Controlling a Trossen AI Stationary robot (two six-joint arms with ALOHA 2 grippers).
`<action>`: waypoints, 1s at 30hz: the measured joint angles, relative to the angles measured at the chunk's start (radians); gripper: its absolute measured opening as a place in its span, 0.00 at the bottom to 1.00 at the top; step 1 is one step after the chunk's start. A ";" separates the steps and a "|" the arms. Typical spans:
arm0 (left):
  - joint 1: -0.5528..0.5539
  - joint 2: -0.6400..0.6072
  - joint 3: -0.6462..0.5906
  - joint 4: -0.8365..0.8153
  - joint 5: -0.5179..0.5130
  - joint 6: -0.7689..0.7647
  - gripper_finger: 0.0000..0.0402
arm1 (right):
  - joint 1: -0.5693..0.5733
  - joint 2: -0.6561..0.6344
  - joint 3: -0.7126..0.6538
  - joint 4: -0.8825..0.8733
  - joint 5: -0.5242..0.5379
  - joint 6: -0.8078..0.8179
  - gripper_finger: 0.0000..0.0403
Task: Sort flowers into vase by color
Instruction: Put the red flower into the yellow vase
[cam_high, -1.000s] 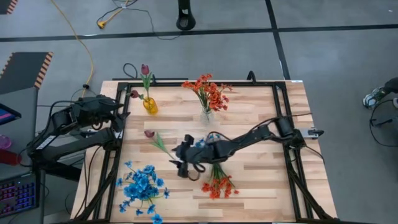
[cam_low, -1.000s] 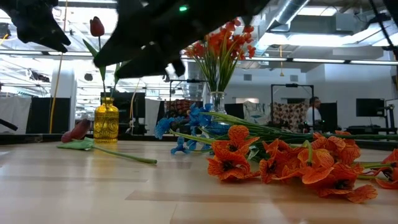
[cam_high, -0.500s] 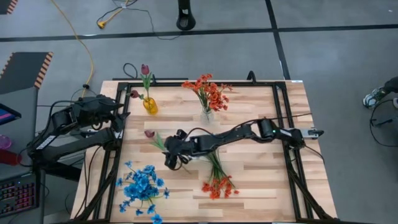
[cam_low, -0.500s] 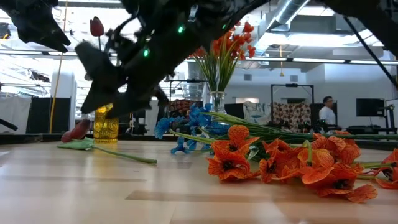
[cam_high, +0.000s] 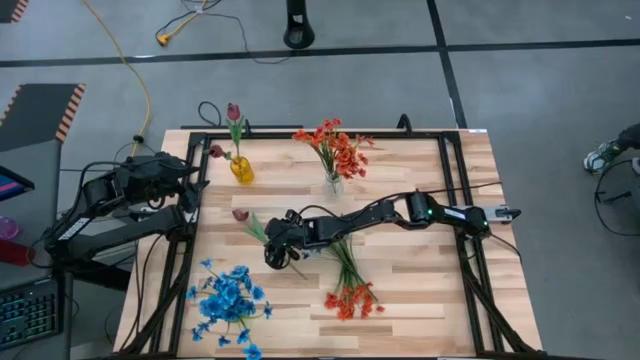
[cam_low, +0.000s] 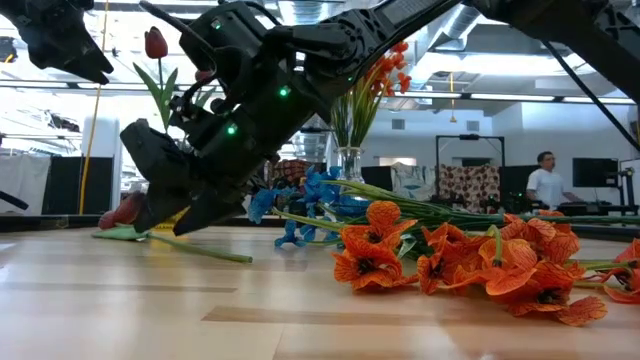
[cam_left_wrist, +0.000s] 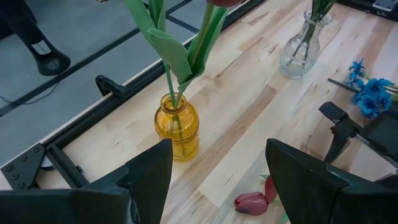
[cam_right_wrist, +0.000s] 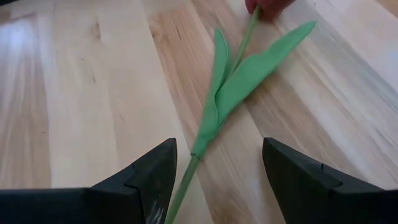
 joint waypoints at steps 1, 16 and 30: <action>0.000 0.000 0.000 0.000 0.000 0.000 0.61 | 0.001 0.000 0.000 0.000 0.001 -0.002 0.66; 0.000 0.000 0.000 0.000 0.000 0.000 0.61 | 0.022 0.064 0.005 0.049 0.013 -0.012 0.48; 0.000 0.000 0.000 -0.002 0.005 -0.001 0.61 | 0.021 0.049 0.002 0.037 0.028 -0.002 0.07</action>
